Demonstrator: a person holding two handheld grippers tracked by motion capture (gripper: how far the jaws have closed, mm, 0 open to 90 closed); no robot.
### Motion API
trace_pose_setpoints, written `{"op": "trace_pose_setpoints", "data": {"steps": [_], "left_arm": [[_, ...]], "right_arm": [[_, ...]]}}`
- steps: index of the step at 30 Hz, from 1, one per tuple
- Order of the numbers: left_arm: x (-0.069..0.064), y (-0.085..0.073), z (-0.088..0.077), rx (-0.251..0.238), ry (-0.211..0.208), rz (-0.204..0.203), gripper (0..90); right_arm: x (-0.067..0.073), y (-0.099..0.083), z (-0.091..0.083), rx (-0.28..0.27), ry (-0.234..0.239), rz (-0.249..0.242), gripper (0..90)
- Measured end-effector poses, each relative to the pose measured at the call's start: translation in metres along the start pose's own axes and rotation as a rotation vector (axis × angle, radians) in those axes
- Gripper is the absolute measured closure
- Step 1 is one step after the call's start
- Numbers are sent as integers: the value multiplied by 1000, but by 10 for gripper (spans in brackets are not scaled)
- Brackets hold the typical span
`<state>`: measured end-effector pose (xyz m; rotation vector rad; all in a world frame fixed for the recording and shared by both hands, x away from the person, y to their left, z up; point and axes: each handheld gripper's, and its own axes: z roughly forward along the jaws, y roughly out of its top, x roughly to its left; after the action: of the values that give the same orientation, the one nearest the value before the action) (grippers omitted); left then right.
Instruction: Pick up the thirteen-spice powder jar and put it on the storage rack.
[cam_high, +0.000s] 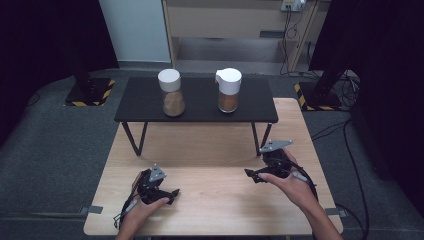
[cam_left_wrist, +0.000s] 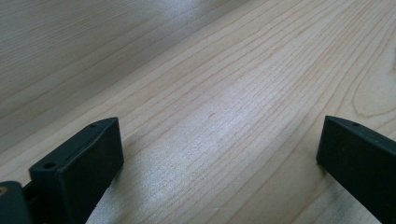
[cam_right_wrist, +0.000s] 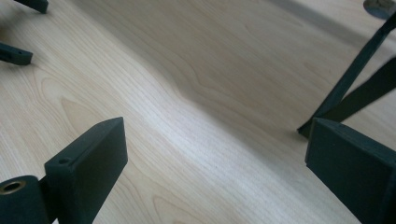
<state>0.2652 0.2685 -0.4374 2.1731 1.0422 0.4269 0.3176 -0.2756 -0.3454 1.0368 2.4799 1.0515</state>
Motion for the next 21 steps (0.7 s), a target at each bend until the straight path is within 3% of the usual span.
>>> {"op": "trace_pose_setpoints", "data": {"steps": [21], "left_arm": [[0,0,0,-1,1,-1,0]], "right_arm": [[-19,-57,6,2,-36,108,63]]}}
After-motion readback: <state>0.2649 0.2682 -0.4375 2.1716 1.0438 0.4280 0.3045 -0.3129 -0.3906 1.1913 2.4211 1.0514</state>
